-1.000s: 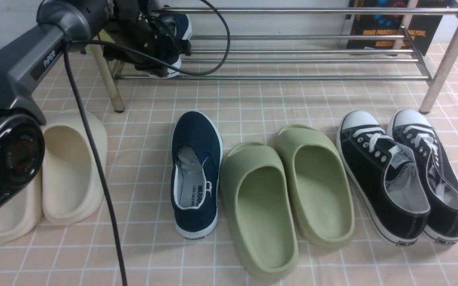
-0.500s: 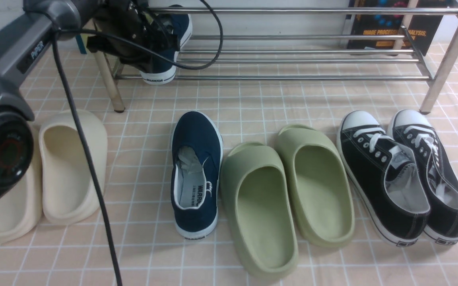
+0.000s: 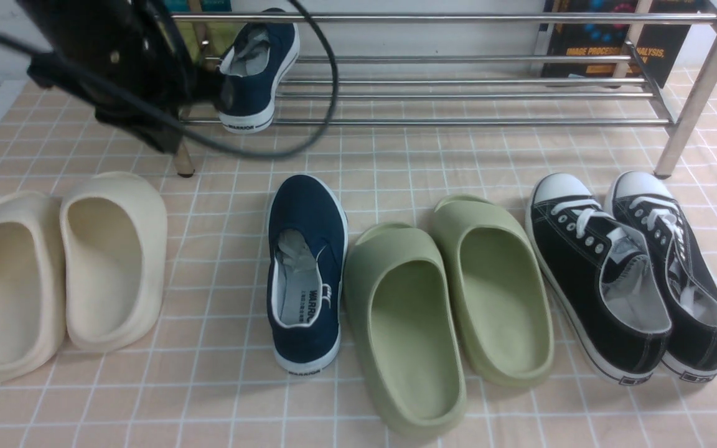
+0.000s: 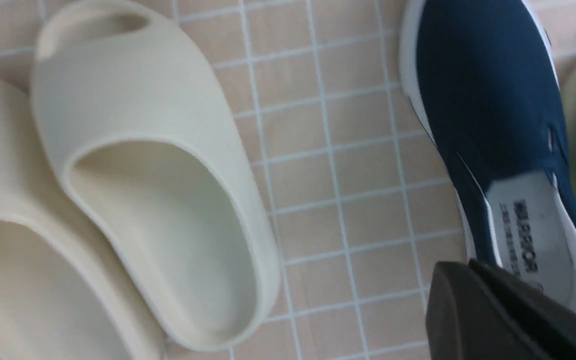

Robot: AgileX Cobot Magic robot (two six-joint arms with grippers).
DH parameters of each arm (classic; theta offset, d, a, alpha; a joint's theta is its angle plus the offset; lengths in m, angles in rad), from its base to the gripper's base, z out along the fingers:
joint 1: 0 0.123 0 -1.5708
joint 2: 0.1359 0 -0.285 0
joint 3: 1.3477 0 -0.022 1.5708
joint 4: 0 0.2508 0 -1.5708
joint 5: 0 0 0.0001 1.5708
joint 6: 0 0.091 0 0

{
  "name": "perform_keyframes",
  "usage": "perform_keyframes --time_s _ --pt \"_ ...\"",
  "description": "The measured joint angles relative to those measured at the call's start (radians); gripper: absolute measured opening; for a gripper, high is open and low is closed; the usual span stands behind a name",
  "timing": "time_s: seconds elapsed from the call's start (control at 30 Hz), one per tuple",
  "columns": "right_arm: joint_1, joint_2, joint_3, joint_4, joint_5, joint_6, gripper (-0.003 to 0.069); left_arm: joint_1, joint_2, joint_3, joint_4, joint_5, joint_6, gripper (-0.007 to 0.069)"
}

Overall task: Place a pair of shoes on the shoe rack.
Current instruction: Use the left arm to grab the shoe closest to it

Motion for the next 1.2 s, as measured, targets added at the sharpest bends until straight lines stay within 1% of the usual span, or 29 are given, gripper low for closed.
perform_keyframes --time_s 0.1,0.2,0.27,0.43,0.57,0.6,0.63,0.67,0.7,0.73,0.83,0.93,1.0,1.07,1.13,1.2 --pt "0.000 0.000 0.000 0.000 0.000 0.000 0.0239 -0.071 -0.082 0.221 0.007 -0.112 -0.038 0.0034" --pt "0.000 0.000 0.000 0.000 0.000 0.000 0.0239 -0.095 -0.097 0.354 0.008 -0.173 -0.104 0.0039" --pt "0.000 0.000 0.000 0.000 0.000 0.000 0.0239 -0.095 -0.086 0.410 0.008 -0.189 -0.137 0.0046" --pt "0.000 0.000 0.000 0.000 0.000 0.000 0.0239 -0.095 -0.072 0.426 -0.006 -0.215 -0.153 0.0089" --pt "0.000 0.000 0.000 0.000 0.000 0.000 0.0239 -0.095 -0.072 0.426 -0.049 -0.260 -0.154 0.0214" --pt "0.000 0.000 0.000 0.000 0.000 0.000 0.0239 -0.095 -0.071 0.426 -0.065 -0.277 -0.154 0.0265" --pt "0.000 0.000 0.000 0.000 0.000 0.000 0.0239 -0.095 -0.071 0.426 -0.070 -0.284 -0.154 0.0282" --pt "0.000 0.000 0.000 0.000 0.000 0.000 0.0239 -0.095 -0.067 0.426 -0.083 -0.309 -0.154 0.0344" --pt "0.000 0.000 0.000 0.000 0.000 0.000 0.0239 -0.095 -0.061 0.426 -0.094 -0.325 -0.154 0.0377" --pt "0.000 0.000 0.000 0.000 0.000 0.000 0.0239 -0.095 -0.046 0.426 -0.106 -0.357 -0.155 0.0428" --pt "0.000 0.000 0.000 0.000 0.000 0.000 0.0239 -0.095 0.004 0.426 -0.118 -0.418 -0.155 0.0493" --pt "0.000 0.000 0.000 0.000 0.000 0.000 0.0239 -0.095 0.051 0.426 -0.135 -0.448 -0.155 0.0507" --pt "0.000 0.000 0.000 0.000 0.000 0.000 0.0239 -0.095 0.111 0.426 -0.173 -0.467 -0.155 0.0501" --pt "0.000 0.000 0.000 0.000 0.000 0.000 0.0239 -0.095 0.149 0.426 -0.203 -0.476 -0.145 0.0479" --pt "0.000 0.000 0.000 0.000 0.000 0.000 0.0239 -0.095 0.176 0.426 -0.221 -0.481 -0.128 0.0444" --pt "0.000 0.000 0.000 0.000 0.000 0.000 0.0239 -0.095 0.203 0.426 -0.230 -0.490 -0.105 0.0360"
